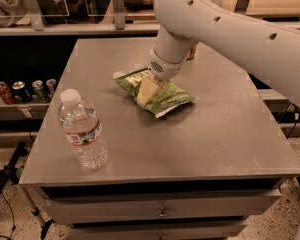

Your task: Pick green jalapeno chip bag

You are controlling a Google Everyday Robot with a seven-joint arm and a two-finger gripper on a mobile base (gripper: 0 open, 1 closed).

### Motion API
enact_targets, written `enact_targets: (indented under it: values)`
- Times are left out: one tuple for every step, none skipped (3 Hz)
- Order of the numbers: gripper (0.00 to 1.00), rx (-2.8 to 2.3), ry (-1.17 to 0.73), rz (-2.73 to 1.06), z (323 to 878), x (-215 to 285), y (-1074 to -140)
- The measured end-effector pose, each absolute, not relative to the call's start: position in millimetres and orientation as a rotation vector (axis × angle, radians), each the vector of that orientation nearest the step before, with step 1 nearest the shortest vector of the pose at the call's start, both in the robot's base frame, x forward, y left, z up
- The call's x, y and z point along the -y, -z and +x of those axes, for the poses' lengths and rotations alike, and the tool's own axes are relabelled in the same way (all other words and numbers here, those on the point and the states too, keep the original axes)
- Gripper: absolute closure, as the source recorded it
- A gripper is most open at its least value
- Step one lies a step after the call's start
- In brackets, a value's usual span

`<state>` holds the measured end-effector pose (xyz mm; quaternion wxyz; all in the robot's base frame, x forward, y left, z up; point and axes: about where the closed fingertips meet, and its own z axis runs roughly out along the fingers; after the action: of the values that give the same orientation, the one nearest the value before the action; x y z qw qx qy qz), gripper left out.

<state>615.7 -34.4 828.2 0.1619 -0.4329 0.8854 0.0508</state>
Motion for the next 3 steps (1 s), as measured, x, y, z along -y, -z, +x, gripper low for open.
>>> enact_targets:
  values:
    - [0.85, -2.521, -0.124, -1.239, 619, 45, -843]
    - [1.0, -2.498, -0.121, -1.253, 619, 55, -866]
    - [1.0, -2.456, -0.142, -1.292, 618, 63, -893]
